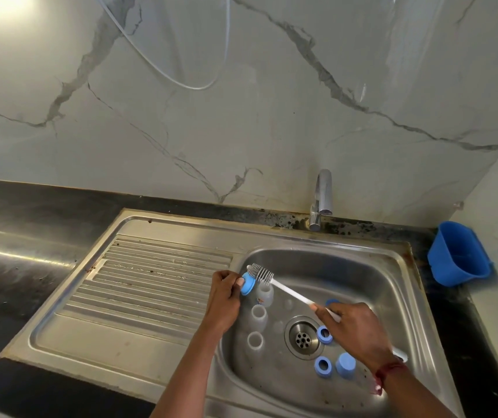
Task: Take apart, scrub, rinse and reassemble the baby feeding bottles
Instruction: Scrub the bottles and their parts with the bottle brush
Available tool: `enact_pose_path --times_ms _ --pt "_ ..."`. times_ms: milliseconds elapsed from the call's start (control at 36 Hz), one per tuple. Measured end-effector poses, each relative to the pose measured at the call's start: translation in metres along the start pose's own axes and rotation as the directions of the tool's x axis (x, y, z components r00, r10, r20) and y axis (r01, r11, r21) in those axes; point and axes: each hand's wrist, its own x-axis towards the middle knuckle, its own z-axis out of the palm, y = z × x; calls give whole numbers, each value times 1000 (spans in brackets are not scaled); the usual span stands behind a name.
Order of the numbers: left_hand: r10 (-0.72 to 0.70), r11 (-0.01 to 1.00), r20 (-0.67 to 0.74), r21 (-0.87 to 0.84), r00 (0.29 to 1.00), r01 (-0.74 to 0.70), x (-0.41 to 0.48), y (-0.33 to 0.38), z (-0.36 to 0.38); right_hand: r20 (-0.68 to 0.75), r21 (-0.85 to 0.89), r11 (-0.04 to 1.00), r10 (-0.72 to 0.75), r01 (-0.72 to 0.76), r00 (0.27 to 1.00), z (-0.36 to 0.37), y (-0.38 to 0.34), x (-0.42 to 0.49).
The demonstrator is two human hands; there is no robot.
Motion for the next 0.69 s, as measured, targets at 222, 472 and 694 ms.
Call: enact_pose_path --times_ms 222,472,694 --pt "90 995 90 -42 992 -86 1 9 2 -6 -35 999 -19 19 1000 -3 8 6" --pt "16 952 118 -305 993 21 9 29 0 91 -23 998 55 -53 994 10 8 2" --pt "-154 652 241 -704 958 282 2 37 2 25 224 965 136 -138 990 20 10 6"
